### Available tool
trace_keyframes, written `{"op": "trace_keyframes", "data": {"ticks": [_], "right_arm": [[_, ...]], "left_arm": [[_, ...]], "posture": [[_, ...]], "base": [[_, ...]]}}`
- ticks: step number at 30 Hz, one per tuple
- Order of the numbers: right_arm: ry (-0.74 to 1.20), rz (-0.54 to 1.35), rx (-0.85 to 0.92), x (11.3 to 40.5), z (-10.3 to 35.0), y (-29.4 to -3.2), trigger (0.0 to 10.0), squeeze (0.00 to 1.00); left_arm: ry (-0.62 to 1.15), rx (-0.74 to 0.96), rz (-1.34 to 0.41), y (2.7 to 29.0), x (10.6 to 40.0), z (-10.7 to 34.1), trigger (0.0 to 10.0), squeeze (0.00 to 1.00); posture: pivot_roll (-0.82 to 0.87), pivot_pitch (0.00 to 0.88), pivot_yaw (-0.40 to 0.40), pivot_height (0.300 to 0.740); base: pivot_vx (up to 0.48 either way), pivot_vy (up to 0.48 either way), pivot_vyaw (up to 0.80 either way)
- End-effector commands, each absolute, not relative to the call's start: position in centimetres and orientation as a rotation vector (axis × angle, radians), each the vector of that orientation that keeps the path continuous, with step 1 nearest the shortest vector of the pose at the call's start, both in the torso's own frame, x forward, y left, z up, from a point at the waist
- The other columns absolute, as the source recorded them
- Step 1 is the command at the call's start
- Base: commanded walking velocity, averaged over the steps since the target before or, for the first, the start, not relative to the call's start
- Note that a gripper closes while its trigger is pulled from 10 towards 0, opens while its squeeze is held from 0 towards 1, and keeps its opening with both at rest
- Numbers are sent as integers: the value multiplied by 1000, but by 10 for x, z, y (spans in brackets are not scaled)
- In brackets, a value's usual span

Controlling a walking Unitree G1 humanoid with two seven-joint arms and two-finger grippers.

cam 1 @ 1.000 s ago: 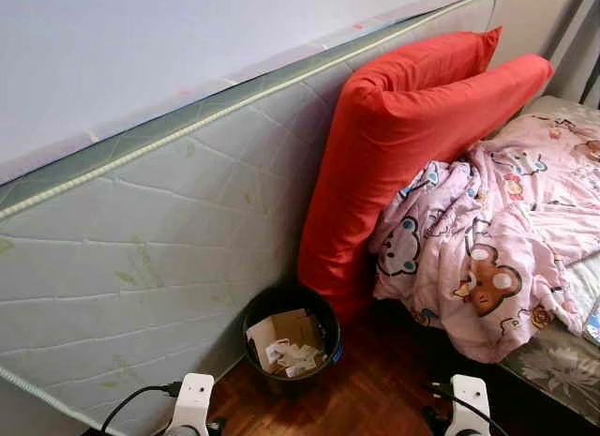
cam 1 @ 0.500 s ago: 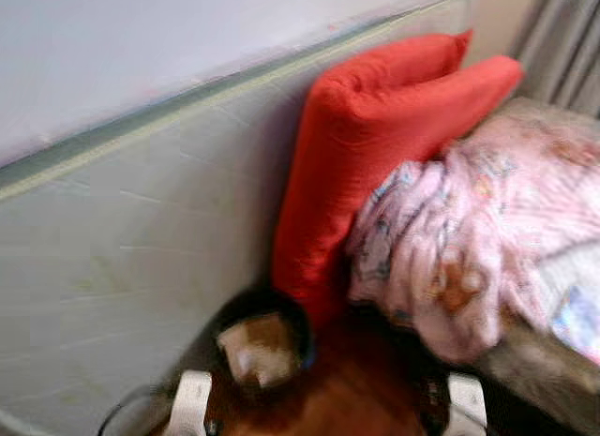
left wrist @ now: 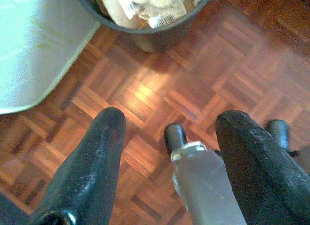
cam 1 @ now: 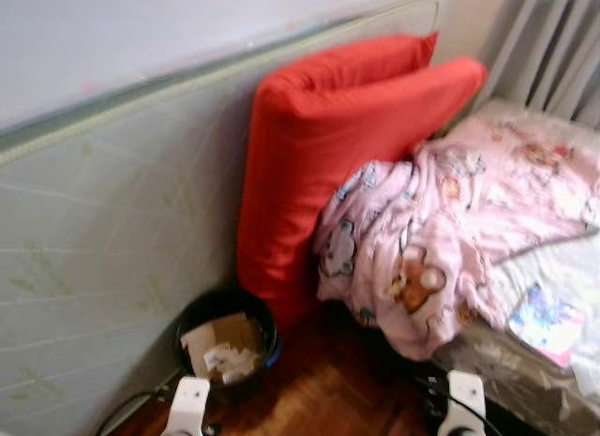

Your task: Clean up the room

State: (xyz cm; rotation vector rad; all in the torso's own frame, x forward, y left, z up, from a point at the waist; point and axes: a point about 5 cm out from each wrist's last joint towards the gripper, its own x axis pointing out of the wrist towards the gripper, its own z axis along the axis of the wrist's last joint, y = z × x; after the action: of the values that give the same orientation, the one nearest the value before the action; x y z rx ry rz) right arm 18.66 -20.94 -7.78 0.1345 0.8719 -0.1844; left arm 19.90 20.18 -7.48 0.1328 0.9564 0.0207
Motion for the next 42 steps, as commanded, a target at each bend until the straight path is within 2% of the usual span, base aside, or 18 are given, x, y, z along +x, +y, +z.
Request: {"op": "trace_keyframes", "data": {"ticks": [1,5,28,42], "right_arm": [[891,-216,125,180,-80,-217,10000,0],[893,-215,126,179,-80,-217,10000,0],[878,-206,134,182,-79,-217,10000,0],[882,-190,127,181,-79,-216,10000,0]], "left_arm": [[966,120,10,195,199,-76,10000,0],[965,119,12,196,199,-76,10000,0],[963,113,16,196,199,-76,10000,0],[946,83,40,195,198,-76,10000,0]], "posture": [[-48,0,-22,740],[-50,0,-19,740],[-47,0,-20,740],[-55,0,-19,740]], "base": [[0,-315,-788],[0,-316,-788],[0,-315,0],[0,0,0]]}}
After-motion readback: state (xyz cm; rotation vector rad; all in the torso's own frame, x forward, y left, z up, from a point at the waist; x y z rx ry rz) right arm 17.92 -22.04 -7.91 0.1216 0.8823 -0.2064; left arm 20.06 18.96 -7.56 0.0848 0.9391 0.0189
